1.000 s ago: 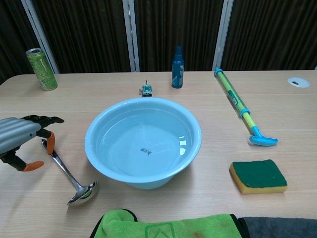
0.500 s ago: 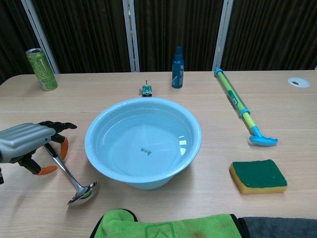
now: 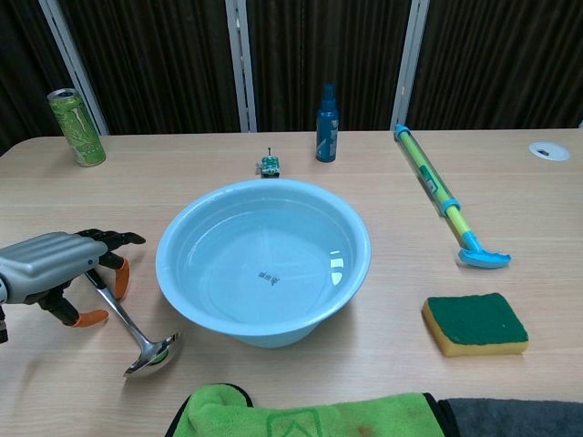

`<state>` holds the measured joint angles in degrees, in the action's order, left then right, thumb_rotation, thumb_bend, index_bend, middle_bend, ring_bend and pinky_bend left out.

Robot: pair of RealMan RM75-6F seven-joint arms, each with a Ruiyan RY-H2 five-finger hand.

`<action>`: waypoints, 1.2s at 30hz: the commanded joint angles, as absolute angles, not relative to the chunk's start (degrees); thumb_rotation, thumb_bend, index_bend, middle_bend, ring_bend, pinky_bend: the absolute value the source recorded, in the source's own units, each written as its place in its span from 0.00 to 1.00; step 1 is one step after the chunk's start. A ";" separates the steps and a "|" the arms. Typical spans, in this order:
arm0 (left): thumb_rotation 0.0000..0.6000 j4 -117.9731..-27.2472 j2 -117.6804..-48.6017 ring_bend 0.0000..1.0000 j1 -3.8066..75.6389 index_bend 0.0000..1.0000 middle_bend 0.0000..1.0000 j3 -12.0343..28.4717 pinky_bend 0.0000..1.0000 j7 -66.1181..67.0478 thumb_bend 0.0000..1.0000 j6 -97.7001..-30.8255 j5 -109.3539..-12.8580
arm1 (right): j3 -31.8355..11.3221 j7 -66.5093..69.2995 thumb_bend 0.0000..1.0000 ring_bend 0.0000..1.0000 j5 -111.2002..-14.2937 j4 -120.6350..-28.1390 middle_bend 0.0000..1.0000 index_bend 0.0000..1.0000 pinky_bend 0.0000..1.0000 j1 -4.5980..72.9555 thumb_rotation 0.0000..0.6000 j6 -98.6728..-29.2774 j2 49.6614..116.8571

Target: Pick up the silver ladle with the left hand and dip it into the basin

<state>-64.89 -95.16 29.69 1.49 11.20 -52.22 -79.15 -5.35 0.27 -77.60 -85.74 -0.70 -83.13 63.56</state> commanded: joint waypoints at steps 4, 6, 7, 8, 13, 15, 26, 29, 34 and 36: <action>1.00 -63.50 -95.84 0.00 29.57 0.47 0.00 1.57 0.00 11.54 0.35 -53.30 -79.13 | -5.54 -0.05 0.00 0.00 -77.10 -85.62 0.00 0.01 0.00 -0.75 1.00 -83.15 63.59; 1.00 -62.94 -96.01 0.00 29.72 0.47 0.00 1.58 0.00 11.43 0.35 -53.09 -79.03 | -5.69 -0.08 0.00 0.00 -76.82 -85.72 0.00 0.01 0.00 -0.80 1.00 -83.22 63.59; 1.00 -62.60 -96.15 0.00 29.84 0.47 0.00 1.60 0.00 11.39 0.35 -52.90 -78.95 | -5.74 -0.14 0.00 0.00 -76.71 -85.73 0.00 0.01 0.00 -0.79 1.00 -83.21 63.59; 1.00 -62.30 -96.32 0.00 29.93 0.47 0.00 1.63 0.00 11.31 0.35 -52.76 -78.86 | -5.78 -0.18 0.00 0.00 -76.61 -85.73 0.00 0.01 0.00 -0.77 1.00 -83.15 63.62; 1.00 -60.62 -97.28 0.00 30.57 0.47 0.00 1.62 0.00 11.37 0.35 -52.05 -78.79 | -5.92 -0.46 0.00 0.00 -76.19 -85.68 0.00 0.01 0.00 -0.66 1.00 -82.86 63.64; 1.00 -60.33 -97.44 0.00 30.75 0.47 0.00 1.51 0.00 11.44 0.35 -51.73 -78.80 | -5.97 -0.41 0.00 0.00 -76.10 -85.69 0.00 0.01 0.00 -0.67 1.00 -82.87 63.64; 1.00 -59.81 -97.76 0.00 31.00 0.55 0.00 1.21 0.00 11.70 0.65 -52.11 -79.12 | -5.87 -0.37 0.00 0.00 -76.26 -85.71 0.00 0.01 0.00 -0.66 1.00 -82.84 63.60; 1.00 -61.15 -96.96 0.00 30.58 0.55 0.00 0.91 0.00 11.72 0.70 -53.08 -79.54 | -5.84 -0.40 0.00 0.00 -76.38 -85.78 0.00 0.01 0.00 -0.70 1.00 -82.98 63.58; 1.00 -68.02 -93.13 0.00 28.46 0.55 0.00 -0.37 0.00 10.08 0.70 -59.40 -83.05 | -5.72 -0.36 0.00 0.00 -76.74 -85.90 0.00 0.01 0.00 -0.82 1.00 -83.35 63.58; 1.00 -72.30 -90.24 0.00 27.29 0.56 0.00 -1.62 0.00 8.52 0.70 -63.22 -86.04 | -5.63 -0.51 0.00 0.00 -76.86 -85.96 0.00 0.01 0.00 -0.81 1.00 -83.33 63.61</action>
